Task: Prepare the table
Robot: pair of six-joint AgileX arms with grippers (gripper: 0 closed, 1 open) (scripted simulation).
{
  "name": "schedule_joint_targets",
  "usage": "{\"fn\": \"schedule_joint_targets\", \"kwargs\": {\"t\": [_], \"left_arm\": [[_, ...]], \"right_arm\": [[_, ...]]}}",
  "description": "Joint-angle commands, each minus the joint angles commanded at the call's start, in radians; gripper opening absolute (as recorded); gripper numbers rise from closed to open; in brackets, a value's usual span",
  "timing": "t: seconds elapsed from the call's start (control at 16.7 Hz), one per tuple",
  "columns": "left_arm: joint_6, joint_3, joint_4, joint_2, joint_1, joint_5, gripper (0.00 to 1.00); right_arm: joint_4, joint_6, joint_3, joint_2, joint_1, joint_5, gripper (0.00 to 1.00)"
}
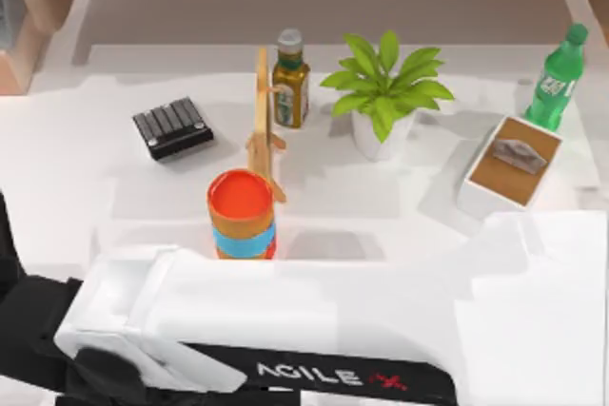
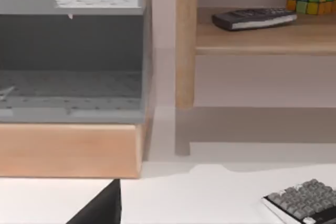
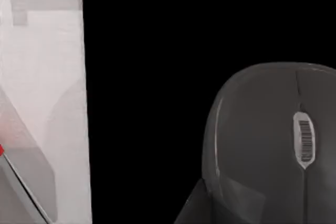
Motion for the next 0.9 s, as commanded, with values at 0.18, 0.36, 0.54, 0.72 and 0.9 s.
{"fn": "schedule_joint_targets", "kwargs": {"t": [0.18, 0.36, 0.54, 0.72, 0.9], "left_arm": [[0.0, 0.0, 0.0, 0.0, 0.0, 0.0, 1.0], [0.0, 0.0, 0.0, 0.0, 0.0, 0.0, 1.0], [0.0, 0.0, 0.0, 0.0, 0.0, 0.0, 1.0], [0.0, 0.0, 0.0, 0.0, 0.0, 0.0, 1.0], [0.0, 0.0, 0.0, 0.0, 0.0, 0.0, 1.0]], "right_arm": [[-0.002, -0.009, 0.011, -0.019, 0.001, -0.003, 0.0], [-0.001, -0.026, 0.031, -0.05, 0.002, -0.009, 0.0], [0.004, -0.048, 0.05, -0.079, -0.004, -0.012, 0.0], [0.014, -0.072, 0.065, -0.097, -0.013, -0.005, 0.0], [0.029, -0.092, 0.074, -0.103, -0.019, 0.007, 0.0]]}}
